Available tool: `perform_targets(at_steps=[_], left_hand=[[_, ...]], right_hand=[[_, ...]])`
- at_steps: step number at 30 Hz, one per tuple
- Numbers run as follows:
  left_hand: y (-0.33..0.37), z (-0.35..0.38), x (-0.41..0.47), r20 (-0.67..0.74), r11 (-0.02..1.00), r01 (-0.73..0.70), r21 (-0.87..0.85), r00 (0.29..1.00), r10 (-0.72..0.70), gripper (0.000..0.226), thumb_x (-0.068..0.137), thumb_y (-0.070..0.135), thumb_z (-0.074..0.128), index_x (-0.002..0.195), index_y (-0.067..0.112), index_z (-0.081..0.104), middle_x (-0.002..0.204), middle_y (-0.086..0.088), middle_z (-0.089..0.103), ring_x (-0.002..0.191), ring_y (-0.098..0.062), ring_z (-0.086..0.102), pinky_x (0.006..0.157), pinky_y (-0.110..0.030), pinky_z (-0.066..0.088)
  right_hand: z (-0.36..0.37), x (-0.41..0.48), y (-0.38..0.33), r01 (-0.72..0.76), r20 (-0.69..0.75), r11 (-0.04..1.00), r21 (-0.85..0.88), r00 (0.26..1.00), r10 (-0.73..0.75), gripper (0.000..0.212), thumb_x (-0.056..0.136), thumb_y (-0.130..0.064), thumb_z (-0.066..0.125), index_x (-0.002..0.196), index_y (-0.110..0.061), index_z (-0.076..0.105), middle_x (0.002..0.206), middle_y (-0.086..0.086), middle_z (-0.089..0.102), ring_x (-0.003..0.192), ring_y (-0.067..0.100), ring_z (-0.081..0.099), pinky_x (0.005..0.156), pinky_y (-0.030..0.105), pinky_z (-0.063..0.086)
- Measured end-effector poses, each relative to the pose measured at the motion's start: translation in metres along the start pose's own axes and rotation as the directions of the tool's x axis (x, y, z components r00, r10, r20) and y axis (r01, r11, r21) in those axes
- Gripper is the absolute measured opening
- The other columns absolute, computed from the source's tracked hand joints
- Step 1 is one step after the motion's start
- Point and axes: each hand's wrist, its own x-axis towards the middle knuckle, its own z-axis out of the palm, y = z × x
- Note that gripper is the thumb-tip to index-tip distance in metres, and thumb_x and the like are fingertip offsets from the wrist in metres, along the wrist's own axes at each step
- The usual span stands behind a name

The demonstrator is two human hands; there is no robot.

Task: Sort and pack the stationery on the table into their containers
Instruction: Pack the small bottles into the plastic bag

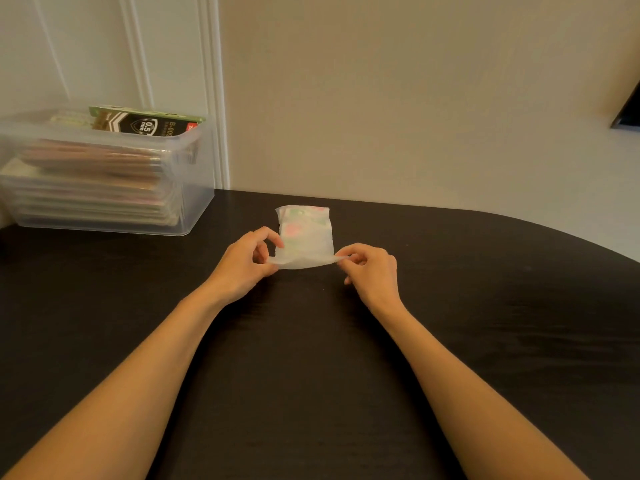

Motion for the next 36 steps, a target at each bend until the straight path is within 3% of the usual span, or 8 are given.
perform_targets(at_steps=[3,9,14,18,22,26,30,36], left_hand=[[-0.002,0.001,0.002,-0.029,0.999,-0.013,0.030,0.999,0.013,0.011,0.086,0.010,0.063,0.088,0.020,0.059,0.087,0.004,0.046,0.078,-0.010,0.048,0.064,-0.011,0.036],[-0.004,0.002,0.006,-0.046,0.999,0.031,0.023,0.999,-0.030,0.012,0.085,0.012,0.065,0.081,0.020,0.057,0.102,-0.001,0.046,0.084,-0.012,0.052,0.064,-0.012,0.039],[0.000,-0.005,0.011,0.062,0.989,0.144,-0.020,0.988,-0.143,0.011,0.088,0.013,0.060,0.083,0.021,0.054,0.098,0.003,0.054,0.074,-0.014,0.065,0.064,-0.021,0.048],[0.008,-0.009,0.018,0.190,0.838,0.353,-0.417,0.935,-0.299,0.005,0.089,0.011,0.057,0.092,0.008,0.058,0.104,-0.009,0.058,0.087,-0.024,0.067,0.080,-0.030,0.054],[0.003,0.001,0.022,0.073,0.877,0.352,-0.327,0.935,-0.348,0.015,0.081,0.017,0.070,0.089,0.009,0.060,0.096,-0.005,0.060,0.085,-0.015,0.059,0.074,-0.025,0.051],[-0.003,0.001,0.026,0.072,0.930,0.284,-0.231,0.959,-0.275,0.033,0.072,0.007,0.077,0.093,0.018,0.053,0.094,0.003,0.054,0.083,-0.009,0.051,0.066,-0.022,0.042],[-0.009,0.002,0.029,0.072,0.976,0.161,-0.148,0.986,-0.151,0.042,0.071,0.005,0.077,0.099,0.022,0.051,0.099,0.001,0.051,0.084,-0.015,0.056,0.071,-0.025,0.050],[-0.013,0.006,0.031,0.027,0.970,-0.164,0.179,0.986,0.162,0.029,0.079,0.011,0.072,0.097,0.026,0.055,0.105,0.005,0.040,0.079,-0.010,0.050,0.069,-0.010,0.041]], right_hand=[[0.001,-0.002,-0.002,-0.078,0.064,0.991,0.108,0.995,0.071,0.012,0.092,-0.010,0.056,0.098,-0.013,0.066,0.064,0.002,0.064,0.048,0.003,0.061,0.052,0.012,0.051],[-0.001,0.001,-0.010,-0.350,0.193,0.784,0.512,0.937,0.292,0.014,0.093,-0.013,0.053,0.087,-0.006,0.063,0.089,0.015,0.070,0.075,0.019,0.071,0.069,0.025,0.058],[0.002,0.005,-0.011,-0.441,0.243,0.759,0.479,0.898,0.368,0.005,0.083,-0.006,0.066,0.086,-0.008,0.064,0.096,0.009,0.066,0.082,0.017,0.068,0.077,0.027,0.057],[0.000,0.011,-0.013,-0.527,0.287,0.692,0.493,0.850,0.443,0.031,0.081,0.010,0.061,0.103,-0.011,0.056,0.110,0.011,0.056,0.086,0.022,0.066,0.069,0.026,0.058],[0.002,0.017,-0.015,-0.557,0.337,0.685,0.469,0.830,0.444,0.061,0.079,0.017,0.058,0.127,-0.017,0.042,0.105,0.007,0.049,0.095,0.025,0.061,0.066,0.026,0.058],[0.006,0.019,-0.012,-0.442,0.315,0.803,0.399,0.889,0.333,0.063,0.079,0.016,0.057,0.129,-0.018,0.042,0.104,0.011,0.056,0.091,0.021,0.061,0.069,0.025,0.058],[0.010,0.022,-0.004,-0.125,0.150,0.989,0.080,0.982,0.112,0.028,0.083,0.000,0.062,0.102,-0.018,0.054,0.090,0.000,0.055,0.076,0.009,0.054,0.062,0.014,0.047],[0.014,0.029,0.007,0.155,0.068,0.934,-0.322,0.988,-0.140,0.005,0.090,-0.016,0.057,0.093,-0.012,0.054,0.092,0.003,0.055,0.080,0.018,0.054,0.073,0.031,0.049]])
